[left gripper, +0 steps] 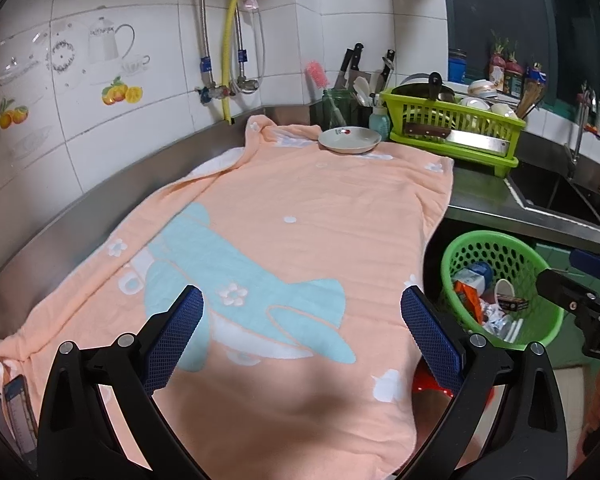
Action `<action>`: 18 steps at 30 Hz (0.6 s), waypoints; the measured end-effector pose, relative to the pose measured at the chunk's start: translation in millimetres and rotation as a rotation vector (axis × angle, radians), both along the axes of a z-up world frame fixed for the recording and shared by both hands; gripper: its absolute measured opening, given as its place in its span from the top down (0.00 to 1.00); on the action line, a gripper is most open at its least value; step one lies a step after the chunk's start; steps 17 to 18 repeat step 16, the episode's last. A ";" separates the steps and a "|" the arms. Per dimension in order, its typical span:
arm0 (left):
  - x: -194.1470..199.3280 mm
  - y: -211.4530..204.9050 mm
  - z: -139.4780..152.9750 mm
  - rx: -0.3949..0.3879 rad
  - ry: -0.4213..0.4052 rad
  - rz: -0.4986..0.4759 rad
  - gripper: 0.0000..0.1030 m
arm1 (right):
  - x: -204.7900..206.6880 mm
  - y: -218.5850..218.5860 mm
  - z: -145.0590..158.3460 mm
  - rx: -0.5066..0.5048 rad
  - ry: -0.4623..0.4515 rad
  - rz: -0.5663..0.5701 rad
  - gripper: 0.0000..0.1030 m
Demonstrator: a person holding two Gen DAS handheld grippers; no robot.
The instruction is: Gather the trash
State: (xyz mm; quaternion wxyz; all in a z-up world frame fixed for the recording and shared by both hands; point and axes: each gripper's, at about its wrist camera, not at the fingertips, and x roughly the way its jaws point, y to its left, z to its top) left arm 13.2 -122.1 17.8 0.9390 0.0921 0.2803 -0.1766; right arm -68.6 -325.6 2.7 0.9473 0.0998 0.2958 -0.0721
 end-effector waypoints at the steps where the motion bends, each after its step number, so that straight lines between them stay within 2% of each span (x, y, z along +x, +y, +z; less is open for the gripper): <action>1: 0.5 0.0 -0.2 0.002 -0.001 0.002 0.05 | 0.2 0.2 -0.2 -0.001 0.000 0.001 0.09; 18: 11.5 22.0 -2.9 -0.022 0.031 0.055 0.05 | 13.9 17.8 -1.9 -0.016 0.011 0.044 0.08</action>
